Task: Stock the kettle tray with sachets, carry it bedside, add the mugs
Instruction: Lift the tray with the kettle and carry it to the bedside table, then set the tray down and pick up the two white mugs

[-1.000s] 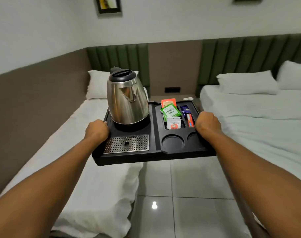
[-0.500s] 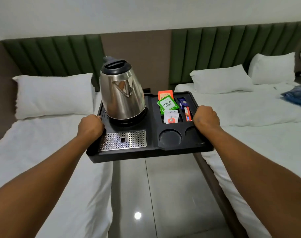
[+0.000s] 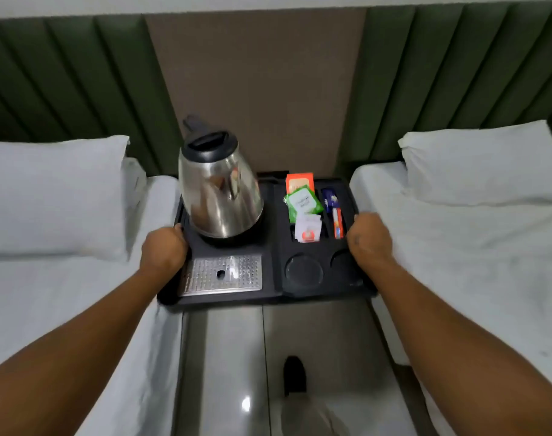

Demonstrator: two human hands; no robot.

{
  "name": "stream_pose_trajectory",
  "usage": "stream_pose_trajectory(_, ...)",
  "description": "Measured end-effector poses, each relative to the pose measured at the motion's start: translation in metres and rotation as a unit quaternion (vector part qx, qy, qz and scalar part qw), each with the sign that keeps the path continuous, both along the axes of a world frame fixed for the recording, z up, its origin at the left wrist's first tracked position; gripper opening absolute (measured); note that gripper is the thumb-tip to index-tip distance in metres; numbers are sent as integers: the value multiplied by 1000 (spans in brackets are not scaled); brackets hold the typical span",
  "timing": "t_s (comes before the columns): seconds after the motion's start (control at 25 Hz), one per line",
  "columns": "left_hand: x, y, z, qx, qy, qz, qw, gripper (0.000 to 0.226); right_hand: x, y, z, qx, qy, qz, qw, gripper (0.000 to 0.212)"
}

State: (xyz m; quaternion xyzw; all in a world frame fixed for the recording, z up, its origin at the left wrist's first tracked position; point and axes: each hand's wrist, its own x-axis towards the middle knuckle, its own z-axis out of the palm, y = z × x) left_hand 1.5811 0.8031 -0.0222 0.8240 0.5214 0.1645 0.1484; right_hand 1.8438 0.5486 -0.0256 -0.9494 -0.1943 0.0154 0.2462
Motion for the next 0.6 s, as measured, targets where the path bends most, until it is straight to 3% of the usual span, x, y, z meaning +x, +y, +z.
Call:
stream_pose_trajectory(0.32, 202, 225, -222, -34, 81, -12, 996, 48, 219, 229, -206, -96, 90, 28, 991, 26)
stream_pose_trajectory(0.6, 264, 341, -397, -18, 126, -37, 991, 38, 288, 339, -366, -173, 98, 109, 974, 24)
